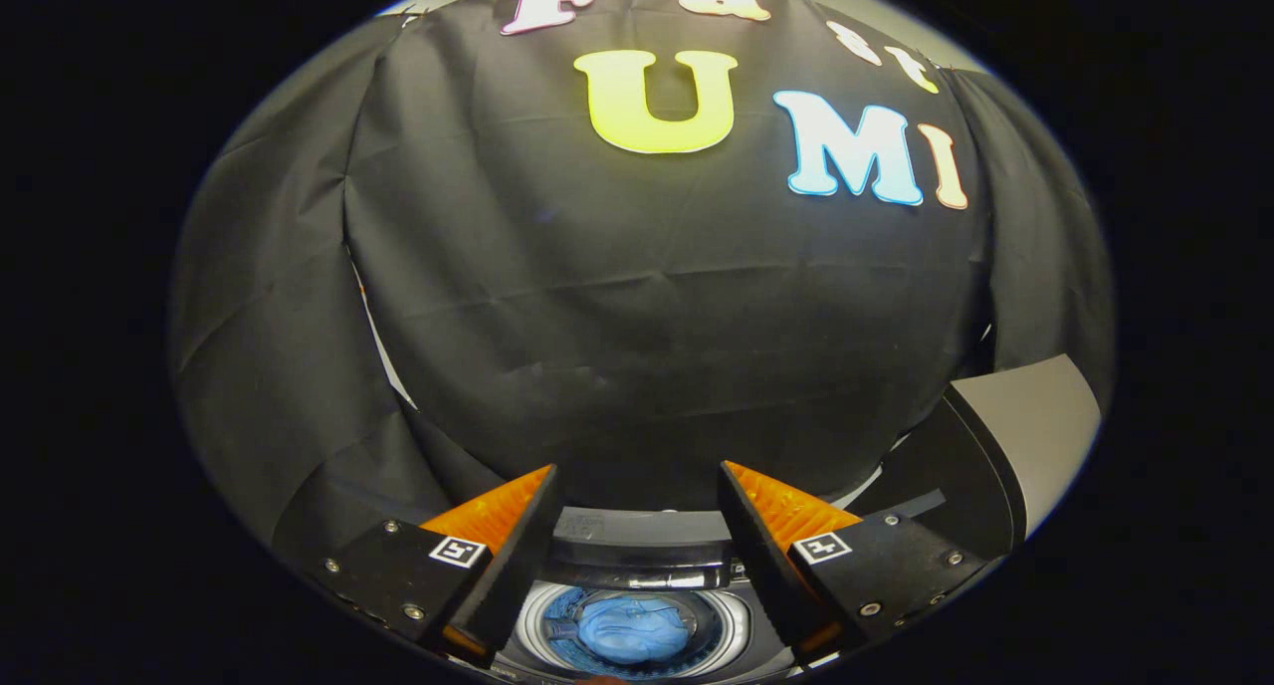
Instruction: Put the clothes into the washing machine and then close the washing machine lid.
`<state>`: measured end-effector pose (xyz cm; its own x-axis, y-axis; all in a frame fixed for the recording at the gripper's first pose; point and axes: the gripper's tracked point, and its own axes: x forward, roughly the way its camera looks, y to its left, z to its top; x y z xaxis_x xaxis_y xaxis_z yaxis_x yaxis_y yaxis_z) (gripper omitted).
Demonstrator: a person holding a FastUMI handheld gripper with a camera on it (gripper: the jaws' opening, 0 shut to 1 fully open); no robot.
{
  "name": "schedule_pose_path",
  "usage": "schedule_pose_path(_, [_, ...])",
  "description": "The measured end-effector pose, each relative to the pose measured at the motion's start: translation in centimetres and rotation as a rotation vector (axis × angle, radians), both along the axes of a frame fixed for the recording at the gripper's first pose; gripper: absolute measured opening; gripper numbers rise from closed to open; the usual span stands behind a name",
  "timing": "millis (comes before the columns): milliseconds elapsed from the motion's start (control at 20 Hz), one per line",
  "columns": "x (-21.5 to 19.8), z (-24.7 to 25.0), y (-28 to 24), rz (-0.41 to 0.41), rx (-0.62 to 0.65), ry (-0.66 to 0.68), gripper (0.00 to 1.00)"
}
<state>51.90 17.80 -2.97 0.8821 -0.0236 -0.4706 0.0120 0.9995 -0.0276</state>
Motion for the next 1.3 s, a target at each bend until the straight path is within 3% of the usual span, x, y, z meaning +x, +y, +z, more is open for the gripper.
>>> schedule_pose_path(650, [-6.4, -2.2, 0.4, 0.045, 0.018, -0.079, 0.96])
schedule_pose_path(1050, [-17.8, -14.8, -0.9, 0.032, 0.017, 0.09, 0.94])
schedule_pose_path(1300, [-18.6, -15.8, -1.0, 0.013, 0.02, 0.097, 0.94])
